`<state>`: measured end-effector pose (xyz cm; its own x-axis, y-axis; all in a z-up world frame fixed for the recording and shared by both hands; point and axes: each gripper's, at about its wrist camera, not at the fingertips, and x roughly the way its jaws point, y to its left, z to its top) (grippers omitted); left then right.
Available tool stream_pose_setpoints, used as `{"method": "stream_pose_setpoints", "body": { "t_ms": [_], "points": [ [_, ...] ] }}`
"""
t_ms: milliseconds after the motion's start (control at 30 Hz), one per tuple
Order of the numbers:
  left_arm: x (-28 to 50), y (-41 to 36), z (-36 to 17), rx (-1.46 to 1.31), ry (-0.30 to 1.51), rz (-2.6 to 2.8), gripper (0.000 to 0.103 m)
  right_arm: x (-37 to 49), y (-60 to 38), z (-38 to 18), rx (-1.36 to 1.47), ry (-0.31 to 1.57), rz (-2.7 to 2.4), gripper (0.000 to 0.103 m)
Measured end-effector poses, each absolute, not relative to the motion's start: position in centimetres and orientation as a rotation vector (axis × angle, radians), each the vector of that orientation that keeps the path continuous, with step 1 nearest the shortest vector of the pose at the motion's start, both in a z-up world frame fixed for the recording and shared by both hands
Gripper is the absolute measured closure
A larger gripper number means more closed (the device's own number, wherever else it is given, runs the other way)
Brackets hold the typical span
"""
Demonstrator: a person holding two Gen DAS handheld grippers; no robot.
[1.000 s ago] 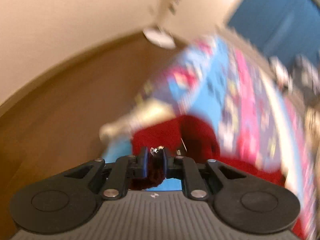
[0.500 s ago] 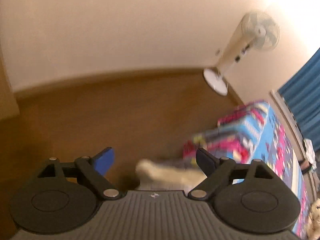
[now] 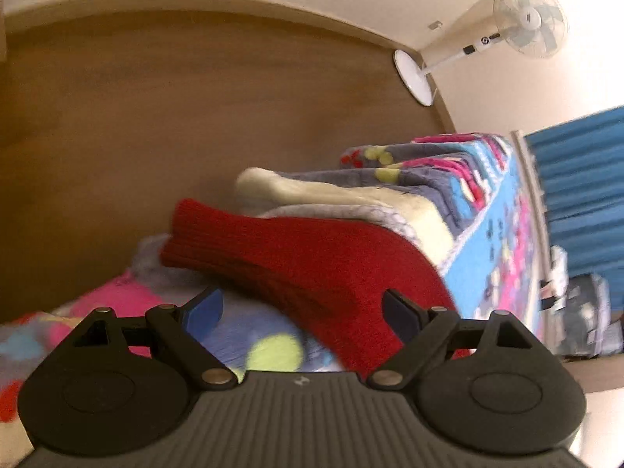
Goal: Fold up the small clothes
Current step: 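Lift the sleeve with the left gripper, lay it across the body, open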
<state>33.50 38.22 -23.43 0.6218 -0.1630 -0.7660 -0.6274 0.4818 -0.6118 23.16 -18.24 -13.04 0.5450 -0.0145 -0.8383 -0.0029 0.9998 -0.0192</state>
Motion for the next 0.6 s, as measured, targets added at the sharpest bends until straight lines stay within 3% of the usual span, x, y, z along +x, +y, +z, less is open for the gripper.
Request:
{"method": "stream_pose_setpoints", "body": {
  "t_ms": [167, 267, 333, 367, 600],
  "points": [
    [34.9, 38.4, -24.5, -1.138, 0.89, 0.368, 0.012, 23.2, -18.3, -13.2, -0.042, 1.002, -0.02, 0.024],
    [35.6, 37.7, -23.7, -1.065, 0.865, 0.405, 0.04, 23.5, -18.8, -13.4, -0.036, 1.005, -0.046, 0.024],
    [35.7, 37.3, -22.2, -0.994, 0.836, 0.455, 0.071, 23.6, -19.2, -13.7, -0.027, 1.011, -0.062, 0.024],
    [35.8, 37.2, -21.3, -0.95, 0.82, 0.476, 0.08, 23.7, -19.5, -13.9, -0.018, 1.015, -0.068, 0.024],
    [38.0, 29.8, -10.2, -0.694, 0.609, 0.359, 0.083, 23.3, -20.8, -14.8, 0.033, 1.019, -0.07, 0.024]
  ]
}}
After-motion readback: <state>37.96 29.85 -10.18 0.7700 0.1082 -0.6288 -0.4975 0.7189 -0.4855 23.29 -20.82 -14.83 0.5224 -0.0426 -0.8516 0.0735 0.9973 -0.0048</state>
